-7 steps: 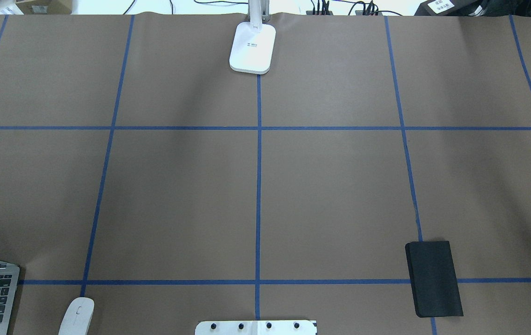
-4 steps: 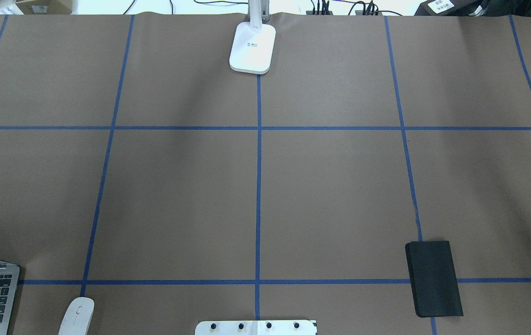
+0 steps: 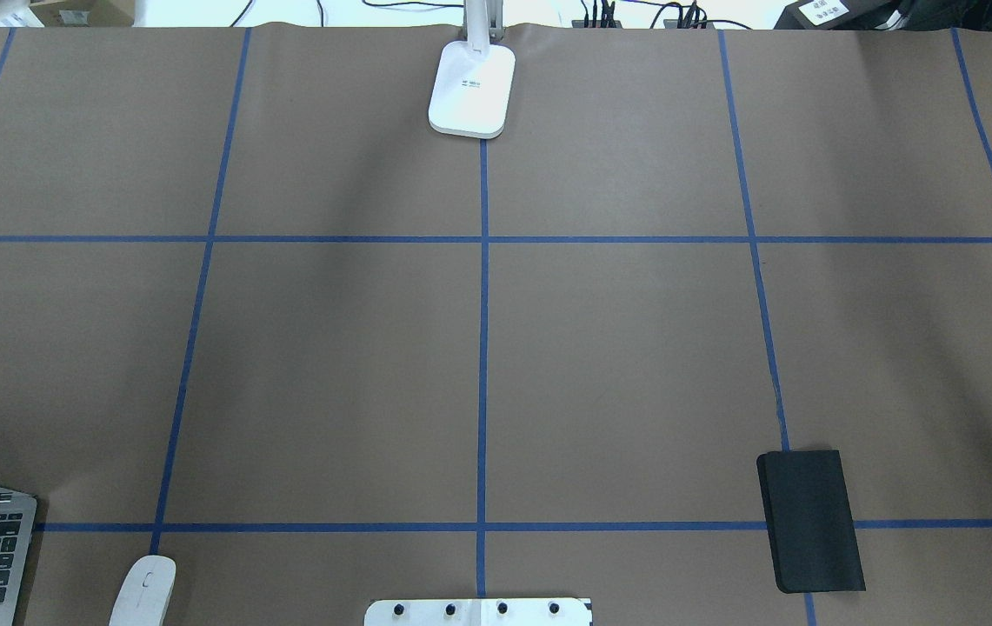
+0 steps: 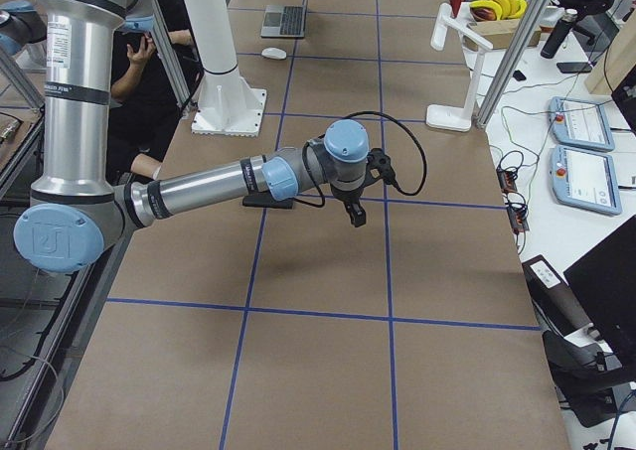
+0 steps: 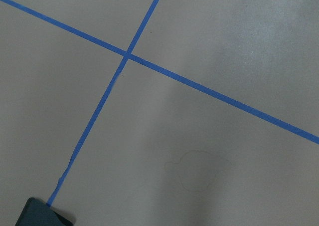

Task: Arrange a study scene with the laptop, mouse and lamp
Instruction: 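Grasp the laptop edge with the left gripper and drag it farther out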

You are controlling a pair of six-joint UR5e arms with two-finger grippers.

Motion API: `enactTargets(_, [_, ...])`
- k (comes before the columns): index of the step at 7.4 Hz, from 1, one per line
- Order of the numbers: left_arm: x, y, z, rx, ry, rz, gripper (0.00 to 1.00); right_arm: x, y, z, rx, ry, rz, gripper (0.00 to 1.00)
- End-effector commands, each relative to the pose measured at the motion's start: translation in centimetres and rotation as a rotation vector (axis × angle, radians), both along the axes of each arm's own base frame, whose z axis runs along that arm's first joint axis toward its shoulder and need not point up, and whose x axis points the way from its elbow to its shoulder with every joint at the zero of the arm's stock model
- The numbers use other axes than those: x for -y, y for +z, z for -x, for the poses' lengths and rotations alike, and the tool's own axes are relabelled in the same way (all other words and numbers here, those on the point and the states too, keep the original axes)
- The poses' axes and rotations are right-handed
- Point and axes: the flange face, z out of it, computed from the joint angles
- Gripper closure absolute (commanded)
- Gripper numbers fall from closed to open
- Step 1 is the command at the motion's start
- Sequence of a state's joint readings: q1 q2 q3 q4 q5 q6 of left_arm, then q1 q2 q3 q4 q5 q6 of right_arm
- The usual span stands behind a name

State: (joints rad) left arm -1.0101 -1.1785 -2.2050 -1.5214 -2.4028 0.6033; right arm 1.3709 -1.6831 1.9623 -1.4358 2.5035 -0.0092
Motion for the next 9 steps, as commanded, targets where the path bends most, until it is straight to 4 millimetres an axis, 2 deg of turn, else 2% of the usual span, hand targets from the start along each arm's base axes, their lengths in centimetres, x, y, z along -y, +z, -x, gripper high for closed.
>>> enactTargets(1, [0.7, -0.3, -0.1, -0.001, 0.036, -0.081, 0.28, -0.2, 0.1, -0.2, 0.001, 0.003, 0.002, 0.01])
enactTargets(4, [1.1, -0.6, -0.1, 0.008, 0.065, -0.153, 0.36, -0.2, 0.3, -0.2, -0.001, 0.003, 0.005, 0.01])
enactTargets(5, [1.1, -0.7, -0.2, 0.005, 0.066, -0.158, 0.42, -0.1, 0.4, -0.2, -0.002, 0.003, 0.006, 0.01])
enactTargets(9, [1.8, -1.3, -0.6, -0.008, 0.066, -0.180, 0.80, 0.0, 0.8, -0.2, -0.010, 0.006, 0.011, 0.01])
